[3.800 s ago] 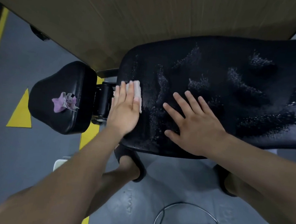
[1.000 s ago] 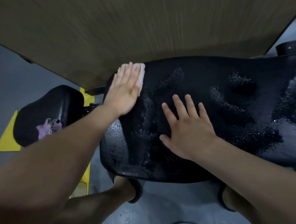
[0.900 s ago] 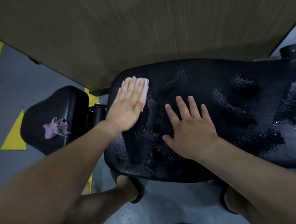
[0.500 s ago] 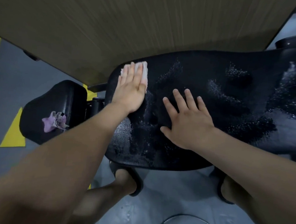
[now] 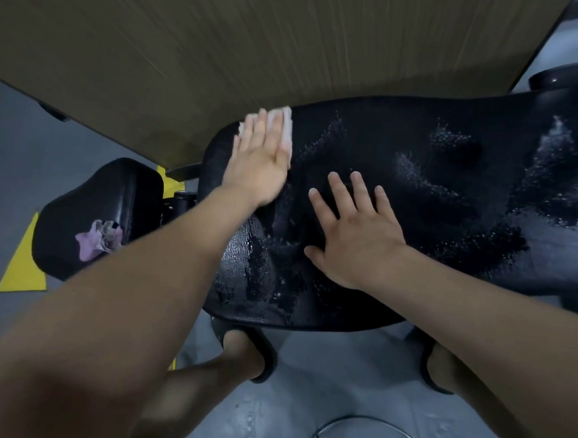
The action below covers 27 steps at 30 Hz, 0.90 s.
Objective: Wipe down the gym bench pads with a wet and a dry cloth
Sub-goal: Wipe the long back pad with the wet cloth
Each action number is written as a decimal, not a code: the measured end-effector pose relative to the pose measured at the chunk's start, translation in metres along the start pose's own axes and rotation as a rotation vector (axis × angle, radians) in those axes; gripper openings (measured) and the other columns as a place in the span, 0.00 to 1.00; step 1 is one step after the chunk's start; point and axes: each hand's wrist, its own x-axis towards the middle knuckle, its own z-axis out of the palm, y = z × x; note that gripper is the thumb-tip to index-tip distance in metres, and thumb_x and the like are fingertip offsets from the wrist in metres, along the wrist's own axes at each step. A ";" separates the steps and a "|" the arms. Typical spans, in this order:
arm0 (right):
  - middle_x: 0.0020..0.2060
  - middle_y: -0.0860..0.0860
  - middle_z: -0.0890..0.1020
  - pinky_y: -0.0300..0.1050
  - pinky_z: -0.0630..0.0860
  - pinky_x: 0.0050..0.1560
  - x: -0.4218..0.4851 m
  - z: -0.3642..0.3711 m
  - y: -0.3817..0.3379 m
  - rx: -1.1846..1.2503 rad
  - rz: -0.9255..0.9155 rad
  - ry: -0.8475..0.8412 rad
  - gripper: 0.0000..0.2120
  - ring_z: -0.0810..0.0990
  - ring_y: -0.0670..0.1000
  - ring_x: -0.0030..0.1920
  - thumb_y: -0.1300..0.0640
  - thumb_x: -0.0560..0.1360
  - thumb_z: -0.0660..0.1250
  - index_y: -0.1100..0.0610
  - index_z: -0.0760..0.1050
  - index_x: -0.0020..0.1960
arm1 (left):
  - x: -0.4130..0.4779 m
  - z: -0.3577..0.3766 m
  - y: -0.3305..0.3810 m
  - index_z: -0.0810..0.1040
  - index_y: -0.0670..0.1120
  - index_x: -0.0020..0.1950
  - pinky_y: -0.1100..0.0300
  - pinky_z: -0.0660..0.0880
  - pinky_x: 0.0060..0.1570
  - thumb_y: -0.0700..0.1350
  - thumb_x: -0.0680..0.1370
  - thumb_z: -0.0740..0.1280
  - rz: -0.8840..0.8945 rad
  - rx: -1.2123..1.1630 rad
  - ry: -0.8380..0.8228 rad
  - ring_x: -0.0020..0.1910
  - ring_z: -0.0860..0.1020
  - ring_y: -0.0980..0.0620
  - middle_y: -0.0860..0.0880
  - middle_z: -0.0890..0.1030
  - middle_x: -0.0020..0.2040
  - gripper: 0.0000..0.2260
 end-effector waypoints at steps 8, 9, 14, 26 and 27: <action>0.78 0.56 0.26 0.66 0.35 0.79 0.002 0.001 -0.002 -0.008 0.005 -0.019 0.40 0.26 0.64 0.78 0.33 0.83 0.45 0.50 0.26 0.80 | -0.014 0.003 -0.007 0.40 0.56 0.83 0.49 0.38 0.80 0.55 0.86 0.43 0.039 0.032 -0.019 0.81 0.36 0.52 0.51 0.40 0.83 0.25; 0.78 0.55 0.26 0.65 0.35 0.79 0.000 0.003 0.000 -0.007 -0.003 -0.010 0.39 0.26 0.63 0.78 0.33 0.82 0.45 0.50 0.26 0.80 | -0.001 -0.001 -0.003 0.41 0.55 0.83 0.49 0.38 0.80 0.55 0.86 0.43 0.025 0.033 -0.017 0.81 0.37 0.51 0.51 0.40 0.84 0.25; 0.79 0.53 0.27 0.61 0.35 0.80 -0.003 0.002 0.009 -0.002 -0.037 0.001 0.40 0.27 0.60 0.79 0.30 0.81 0.45 0.47 0.28 0.80 | -0.001 0.001 0.000 0.39 0.55 0.83 0.47 0.38 0.80 0.56 0.86 0.42 0.020 0.016 -0.031 0.81 0.36 0.50 0.51 0.40 0.83 0.26; 0.79 0.52 0.28 0.62 0.37 0.80 -0.003 0.004 0.008 -0.010 -0.032 0.016 0.40 0.28 0.59 0.79 0.30 0.81 0.46 0.47 0.29 0.81 | -0.104 0.024 -0.026 0.37 0.55 0.83 0.51 0.36 0.79 0.56 0.87 0.41 0.037 0.018 -0.058 0.80 0.33 0.53 0.51 0.37 0.83 0.26; 0.79 0.52 0.28 0.62 0.37 0.80 -0.003 0.004 0.009 -0.013 -0.027 0.015 0.40 0.28 0.59 0.79 0.30 0.81 0.46 0.47 0.29 0.81 | -0.090 0.020 -0.024 0.36 0.55 0.83 0.50 0.36 0.79 0.56 0.86 0.41 0.009 0.019 -0.063 0.80 0.34 0.52 0.51 0.37 0.83 0.26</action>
